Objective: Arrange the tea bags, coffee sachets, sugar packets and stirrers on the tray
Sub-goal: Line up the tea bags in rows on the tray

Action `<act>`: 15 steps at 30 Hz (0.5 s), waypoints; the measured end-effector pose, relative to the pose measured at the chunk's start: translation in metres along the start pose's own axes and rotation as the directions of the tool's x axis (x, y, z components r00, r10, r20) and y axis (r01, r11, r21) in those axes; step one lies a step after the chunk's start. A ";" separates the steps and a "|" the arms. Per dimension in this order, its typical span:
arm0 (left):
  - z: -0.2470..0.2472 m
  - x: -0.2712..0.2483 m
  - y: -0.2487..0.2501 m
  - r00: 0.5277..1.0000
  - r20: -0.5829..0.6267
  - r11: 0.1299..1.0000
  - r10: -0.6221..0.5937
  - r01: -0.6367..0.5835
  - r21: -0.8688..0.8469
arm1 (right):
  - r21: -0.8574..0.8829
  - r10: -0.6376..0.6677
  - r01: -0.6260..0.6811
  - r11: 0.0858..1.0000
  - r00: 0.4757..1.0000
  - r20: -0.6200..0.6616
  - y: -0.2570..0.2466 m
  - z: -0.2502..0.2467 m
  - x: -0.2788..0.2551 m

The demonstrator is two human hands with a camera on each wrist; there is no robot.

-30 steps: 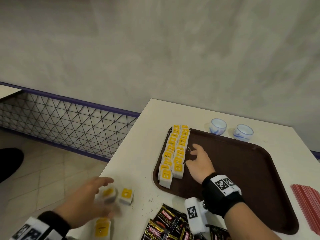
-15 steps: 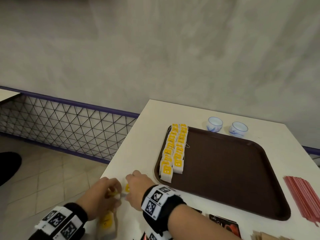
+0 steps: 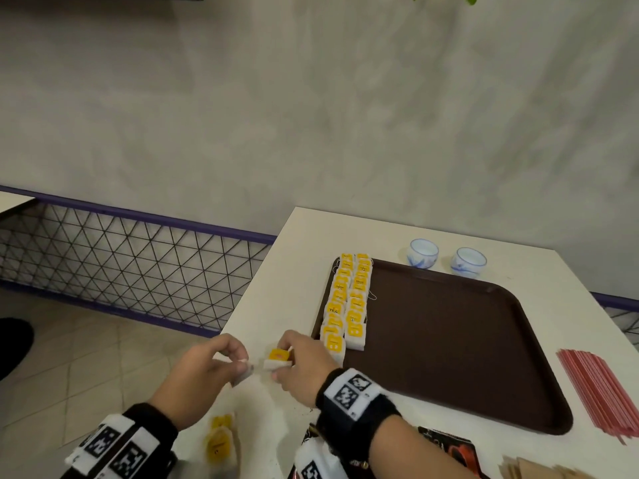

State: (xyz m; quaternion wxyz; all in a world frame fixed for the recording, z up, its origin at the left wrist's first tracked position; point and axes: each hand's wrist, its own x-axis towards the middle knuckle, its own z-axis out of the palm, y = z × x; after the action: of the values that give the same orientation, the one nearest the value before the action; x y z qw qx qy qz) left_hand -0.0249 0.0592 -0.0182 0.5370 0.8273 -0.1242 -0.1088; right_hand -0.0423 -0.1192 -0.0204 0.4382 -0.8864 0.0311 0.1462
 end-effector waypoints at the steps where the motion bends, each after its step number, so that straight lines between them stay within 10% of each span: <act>1: 0.002 0.000 0.005 1.000 0.008 0.995 0.000 0.000 -0.102 | 0.167 0.004 0.000 0.986 1.000 -0.024 0.001 -0.008 -0.005; 15: 0.067 0.010 0.081 0.955 0.250 0.773 0.160 0.036 -0.633 | 0.649 -0.041 0.256 0.716 0.944 -0.327 0.032 -0.081 -0.080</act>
State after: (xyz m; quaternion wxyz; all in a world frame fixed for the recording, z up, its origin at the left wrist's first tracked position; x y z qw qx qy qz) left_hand -0.0441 -0.0335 0.0291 0.7622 0.5694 -0.1851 -0.2461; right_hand -0.1055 -0.2082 0.0242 0.7343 -0.6735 0.0741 -0.0426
